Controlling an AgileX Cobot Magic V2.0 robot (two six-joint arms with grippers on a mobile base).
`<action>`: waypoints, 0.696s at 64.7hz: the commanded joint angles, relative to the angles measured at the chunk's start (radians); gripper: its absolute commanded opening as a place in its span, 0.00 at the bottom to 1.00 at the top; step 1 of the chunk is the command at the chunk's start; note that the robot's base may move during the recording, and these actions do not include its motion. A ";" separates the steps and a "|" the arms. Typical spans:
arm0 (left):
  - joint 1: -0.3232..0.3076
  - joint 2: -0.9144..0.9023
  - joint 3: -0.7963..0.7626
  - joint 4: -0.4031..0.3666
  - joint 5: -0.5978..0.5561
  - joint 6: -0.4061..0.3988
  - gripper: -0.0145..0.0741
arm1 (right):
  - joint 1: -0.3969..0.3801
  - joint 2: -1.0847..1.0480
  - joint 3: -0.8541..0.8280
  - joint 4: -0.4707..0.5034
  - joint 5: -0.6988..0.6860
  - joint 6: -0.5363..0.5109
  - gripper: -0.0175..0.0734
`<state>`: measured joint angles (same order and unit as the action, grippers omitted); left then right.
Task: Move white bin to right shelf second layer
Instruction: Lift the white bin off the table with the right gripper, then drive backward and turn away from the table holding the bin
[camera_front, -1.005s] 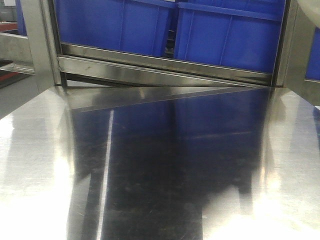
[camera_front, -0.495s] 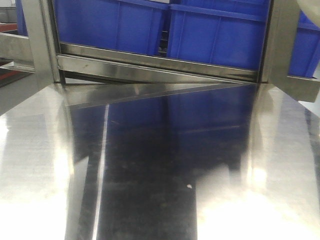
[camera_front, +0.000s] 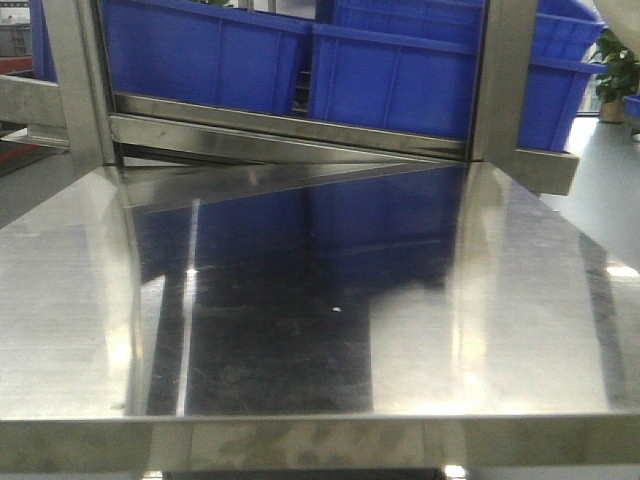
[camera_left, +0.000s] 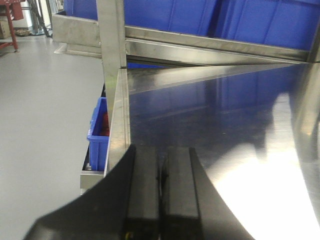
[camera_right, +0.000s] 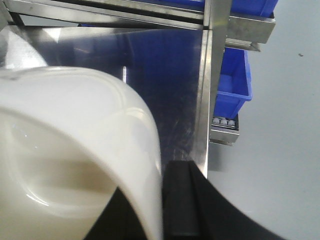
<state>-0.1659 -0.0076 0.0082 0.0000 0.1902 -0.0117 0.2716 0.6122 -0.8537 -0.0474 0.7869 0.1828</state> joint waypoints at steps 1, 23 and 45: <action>-0.007 -0.015 0.027 0.000 -0.086 -0.007 0.26 | -0.006 -0.004 -0.031 -0.005 -0.096 0.001 0.26; -0.007 -0.015 0.027 0.000 -0.086 -0.007 0.26 | -0.006 0.007 -0.030 -0.005 -0.087 0.001 0.26; -0.007 -0.015 0.027 0.000 -0.086 -0.007 0.26 | -0.006 0.006 -0.030 -0.005 -0.087 0.001 0.26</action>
<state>-0.1659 -0.0076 0.0082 0.0000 0.1902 -0.0117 0.2716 0.6117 -0.8537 -0.0474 0.7869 0.1828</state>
